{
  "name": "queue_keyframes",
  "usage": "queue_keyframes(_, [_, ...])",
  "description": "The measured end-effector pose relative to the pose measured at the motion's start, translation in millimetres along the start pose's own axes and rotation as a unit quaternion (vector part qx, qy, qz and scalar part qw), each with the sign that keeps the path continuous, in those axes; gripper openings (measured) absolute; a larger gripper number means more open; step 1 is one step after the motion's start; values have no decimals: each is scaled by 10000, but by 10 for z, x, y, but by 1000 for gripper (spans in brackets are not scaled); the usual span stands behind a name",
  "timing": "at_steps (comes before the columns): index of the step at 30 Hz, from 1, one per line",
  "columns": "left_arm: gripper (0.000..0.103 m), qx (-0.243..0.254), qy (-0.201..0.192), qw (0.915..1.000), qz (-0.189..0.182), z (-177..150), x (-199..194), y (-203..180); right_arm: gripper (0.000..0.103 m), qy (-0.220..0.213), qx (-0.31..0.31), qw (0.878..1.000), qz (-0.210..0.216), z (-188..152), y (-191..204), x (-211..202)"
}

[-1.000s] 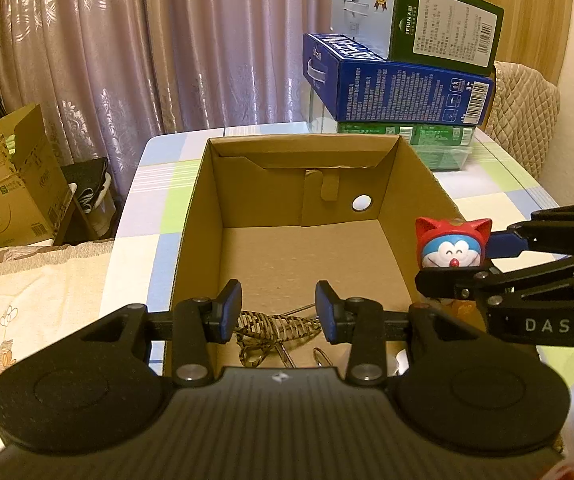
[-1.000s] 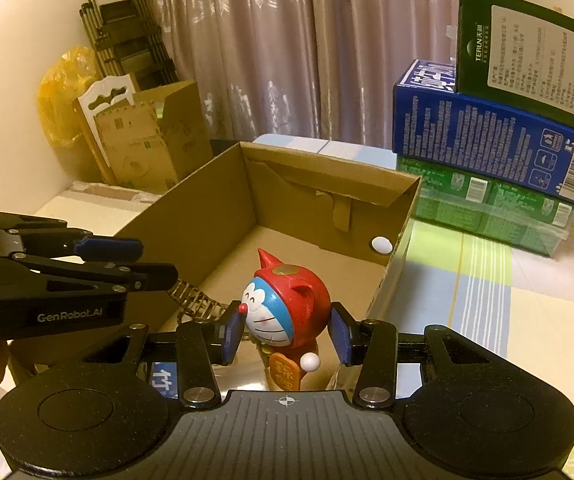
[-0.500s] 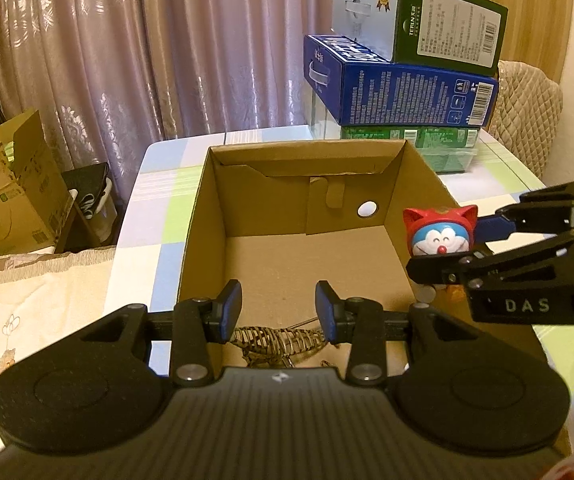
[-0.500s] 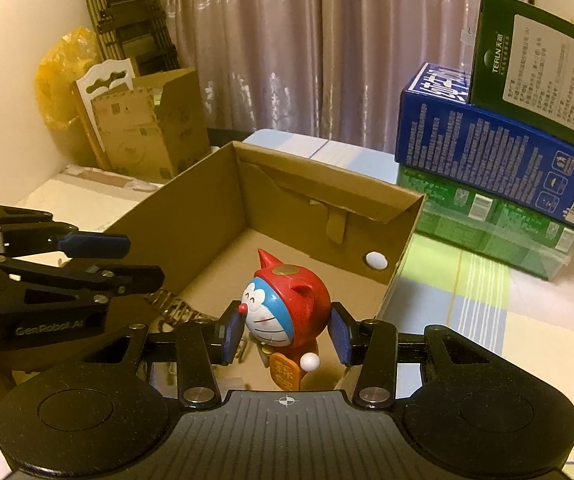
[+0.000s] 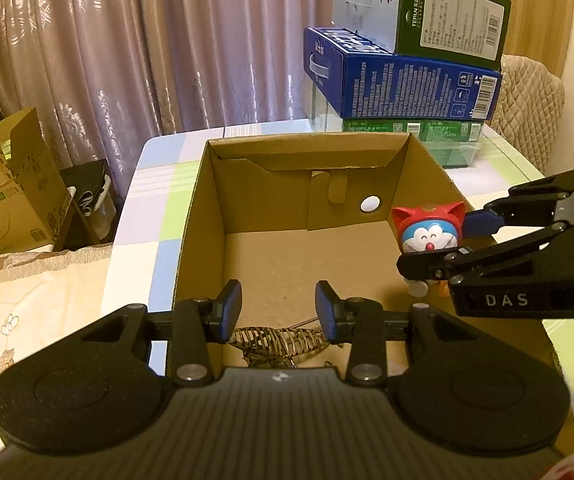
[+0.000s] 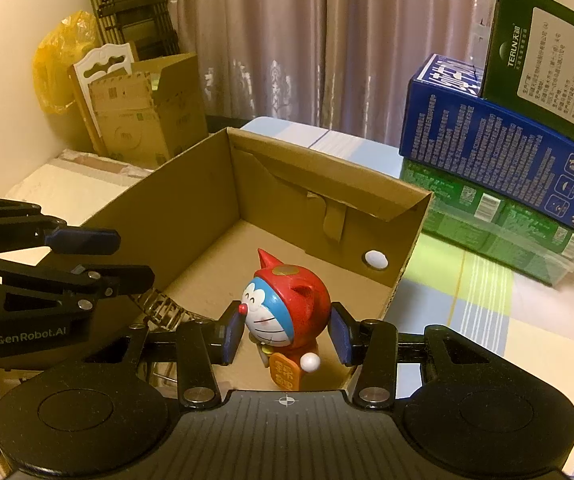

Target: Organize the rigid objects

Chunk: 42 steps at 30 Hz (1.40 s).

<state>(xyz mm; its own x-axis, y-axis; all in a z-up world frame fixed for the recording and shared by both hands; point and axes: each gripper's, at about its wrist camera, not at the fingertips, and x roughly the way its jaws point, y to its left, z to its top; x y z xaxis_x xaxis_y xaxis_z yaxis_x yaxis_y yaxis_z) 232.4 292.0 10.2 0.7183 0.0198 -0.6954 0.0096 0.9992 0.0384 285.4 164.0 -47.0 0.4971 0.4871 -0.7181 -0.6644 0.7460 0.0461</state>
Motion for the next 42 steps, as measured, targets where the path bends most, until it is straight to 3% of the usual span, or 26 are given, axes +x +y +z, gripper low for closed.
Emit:
queue_keyframes(20, [41,-17,-31,10000,2,33,-39,-39,42,-288,25,9996,34,29,-15,-188])
queue_keyframes(28, [47,-67,-136,9999,29,75,-195,-94,43,-392,137,9991,61,-5,-9,-418])
queue_keyframes(32, [56,-107,-206,9997,29,75,-342,-140,43,-424,248,9987,103,-64,21,-597])
queue_keyframes(33, [61,-119,-226,9997,32,70,-387,-155,44,-435,266,9986,116,-84,37,-646])
queue_keyframes(35, [70,-138,-257,9996,53,56,-485,-185,56,-452,277,9985,91,-118,73,-735])
queue_keyframes(36, [75,-146,-287,9994,84,44,-543,-204,67,-470,289,9985,65,-137,91,-781])
queue_keyframes(38, [80,-179,-343,9992,126,25,-664,-232,75,-542,369,9978,56,-181,112,-889])
queue_keyframes(42, [89,-272,-383,9985,264,-43,-879,-275,79,-530,476,9975,4,-255,141,-1060])
